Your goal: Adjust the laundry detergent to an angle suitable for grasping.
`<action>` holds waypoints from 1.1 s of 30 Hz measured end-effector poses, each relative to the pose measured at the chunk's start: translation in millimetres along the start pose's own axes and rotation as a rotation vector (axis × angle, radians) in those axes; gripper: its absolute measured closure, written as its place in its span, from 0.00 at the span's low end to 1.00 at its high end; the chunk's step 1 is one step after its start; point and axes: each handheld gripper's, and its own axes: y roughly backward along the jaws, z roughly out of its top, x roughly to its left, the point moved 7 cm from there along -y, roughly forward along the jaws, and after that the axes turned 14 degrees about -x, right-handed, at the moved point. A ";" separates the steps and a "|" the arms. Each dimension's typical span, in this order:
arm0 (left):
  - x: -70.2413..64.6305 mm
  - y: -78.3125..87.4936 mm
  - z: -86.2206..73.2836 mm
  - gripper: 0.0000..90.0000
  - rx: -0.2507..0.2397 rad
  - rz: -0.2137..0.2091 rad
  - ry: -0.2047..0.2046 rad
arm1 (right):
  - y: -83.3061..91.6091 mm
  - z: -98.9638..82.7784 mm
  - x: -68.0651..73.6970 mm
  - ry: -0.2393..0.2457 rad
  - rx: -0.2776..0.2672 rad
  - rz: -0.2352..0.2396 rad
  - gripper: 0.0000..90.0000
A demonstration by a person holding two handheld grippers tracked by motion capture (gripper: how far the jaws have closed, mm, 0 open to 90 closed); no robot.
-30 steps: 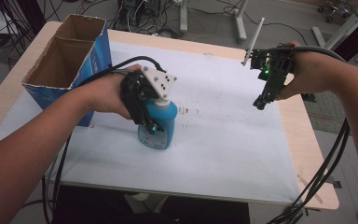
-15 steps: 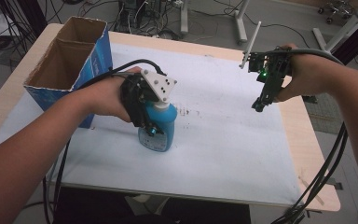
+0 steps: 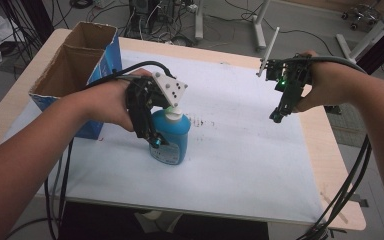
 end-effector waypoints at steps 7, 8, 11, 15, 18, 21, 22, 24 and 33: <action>0.5 17.0 0.3 0.22 0.097 0.027 0.010 | -0.2 3.2 0.6 0.006 -0.008 -0.001 0.01; 0.8 19.0 0.4 0.22 0.105 0.029 0.014 | -0.5 3.9 0.9 0.007 -0.013 0.000 0.01; 1.1 24.9 -0.7 0.22 0.137 0.035 0.029 | 0.0 5.0 1.3 0.007 -0.017 0.002 0.01; 1.4 30.6 -2.8 0.20 0.181 0.042 0.048 | 0.2 5.3 0.5 0.009 -0.022 0.005 0.01; 2.7 36.5 -3.8 0.18 0.218 0.054 0.057 | 0.2 5.5 -0.1 0.009 -0.023 0.006 0.01; 3.5 43.8 -3.3 0.18 0.244 0.057 0.068 | 0.3 6.9 0.6 0.004 -0.031 0.008 0.01; 3.5 45.9 -3.1 0.18 0.251 0.061 0.072 | 0.5 7.5 0.6 0.008 -0.032 0.011 0.01; 4.4 50.4 -3.1 0.15 0.270 0.071 0.082 | 0.6 8.0 1.0 0.005 -0.034 0.013 0.01; 7.0 70.8 -3.0 0.08 0.372 0.092 0.122 | 5.0 11.6 3.1 0.015 -0.052 0.022 0.01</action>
